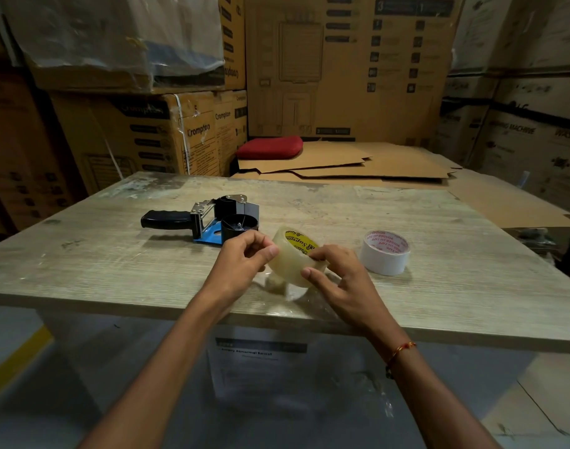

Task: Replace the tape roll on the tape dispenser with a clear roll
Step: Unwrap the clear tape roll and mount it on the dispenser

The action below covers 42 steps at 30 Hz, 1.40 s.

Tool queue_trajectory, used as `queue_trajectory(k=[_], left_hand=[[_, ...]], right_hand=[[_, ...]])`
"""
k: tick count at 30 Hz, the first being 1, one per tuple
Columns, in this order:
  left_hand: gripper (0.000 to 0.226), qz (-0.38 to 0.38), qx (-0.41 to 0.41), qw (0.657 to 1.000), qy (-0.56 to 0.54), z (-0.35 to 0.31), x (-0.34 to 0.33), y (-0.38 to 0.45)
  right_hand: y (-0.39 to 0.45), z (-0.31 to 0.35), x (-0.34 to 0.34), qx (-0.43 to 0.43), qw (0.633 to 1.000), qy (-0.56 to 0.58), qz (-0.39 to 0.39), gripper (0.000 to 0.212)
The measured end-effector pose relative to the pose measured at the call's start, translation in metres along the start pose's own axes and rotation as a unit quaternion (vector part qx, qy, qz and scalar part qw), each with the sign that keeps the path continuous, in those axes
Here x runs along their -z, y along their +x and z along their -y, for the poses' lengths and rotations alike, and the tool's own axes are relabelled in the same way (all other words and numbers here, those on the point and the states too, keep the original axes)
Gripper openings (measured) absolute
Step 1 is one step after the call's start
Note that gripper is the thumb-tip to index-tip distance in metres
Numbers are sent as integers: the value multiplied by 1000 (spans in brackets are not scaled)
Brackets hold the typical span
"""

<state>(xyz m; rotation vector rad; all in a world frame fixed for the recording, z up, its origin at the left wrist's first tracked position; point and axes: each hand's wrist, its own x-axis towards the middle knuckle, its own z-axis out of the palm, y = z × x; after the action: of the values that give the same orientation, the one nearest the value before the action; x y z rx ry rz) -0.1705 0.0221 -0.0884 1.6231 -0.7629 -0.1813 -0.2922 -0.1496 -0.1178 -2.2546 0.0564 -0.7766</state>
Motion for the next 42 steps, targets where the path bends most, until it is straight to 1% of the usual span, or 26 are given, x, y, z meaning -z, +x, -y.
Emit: queue_trajectory(k=[2, 6, 8, 10, 14, 16, 19, 21, 23, 25, 28, 30, 31, 33, 34, 35, 38, 40, 42], left_hand=[[9, -5, -18, 1000, 22, 3, -2, -1], [11, -53, -44, 995, 72, 4, -9, -2], [11, -65, -40, 994, 72, 4, -11, -3], [10, -59, -24, 996, 57, 4, -11, -3], [6, -17, 22, 999, -35, 4, -9, -3], [5, 8, 41, 996, -85, 3, -8, -3], [6, 47, 67, 982, -169, 3, -6, -4], [9, 63, 78, 969, -224, 3, -6, -4], [6, 59, 75, 967, -235, 3, -7, -4], [2, 34, 56, 978, -199, 2, -6, -3], [4, -9, 4, 998, -62, 2, -8, -6], [4, -48, -35, 998, 24, 0, -7, -12], [4, -81, -42, 995, 36, -1, -3, -14], [3, -150, -32, 988, 28, 1, 15, -15], [3, -172, -25, 984, 38, 2, 27, -15], [3, -177, -19, 982, 62, 4, 37, -17], [3, -137, -18, 983, 119, 7, 43, -24], [21, -89, -7, 990, 107, 7, 28, -26], [49, -24, 28, 998, 54, 6, 9, -21]], right_hand=[[0, 0, 0, 0, 1000, -13, -8, 12], [0, -2, 1, -3, 1000, -7, -16, 14], [1, -3, 1, -3, 1000, 5, -22, 18], [1, -3, 2, -7, 999, 21, -23, 23], [2, -5, 3, -25, 997, 65, -16, 26], [2, -5, 4, -33, 994, 101, -15, 24], [3, -6, 5, -39, 990, 133, -14, 15], [2, -5, 6, -39, 989, 140, -18, 13], [2, -5, 7, -42, 989, 141, -22, 14], [3, -6, 6, -50, 989, 140, -22, 15], [2, -5, 3, -48, 991, 122, -30, 23], [2, -4, 2, -39, 995, 88, -35, 21], [2, -4, 3, -40, 995, 83, -43, 18], [3, -6, 5, -56, 990, 100, -82, 15], [4, -6, 6, -60, 987, 110, -98, 17], [5, -6, 6, -61, 986, 113, -103, 19], [5, -8, 2, -42, 994, 77, -69, 21], [4, -10, 0, -38, 996, 66, -56, 26], [4, -11, 1, -38, 996, 63, -57, 31]])
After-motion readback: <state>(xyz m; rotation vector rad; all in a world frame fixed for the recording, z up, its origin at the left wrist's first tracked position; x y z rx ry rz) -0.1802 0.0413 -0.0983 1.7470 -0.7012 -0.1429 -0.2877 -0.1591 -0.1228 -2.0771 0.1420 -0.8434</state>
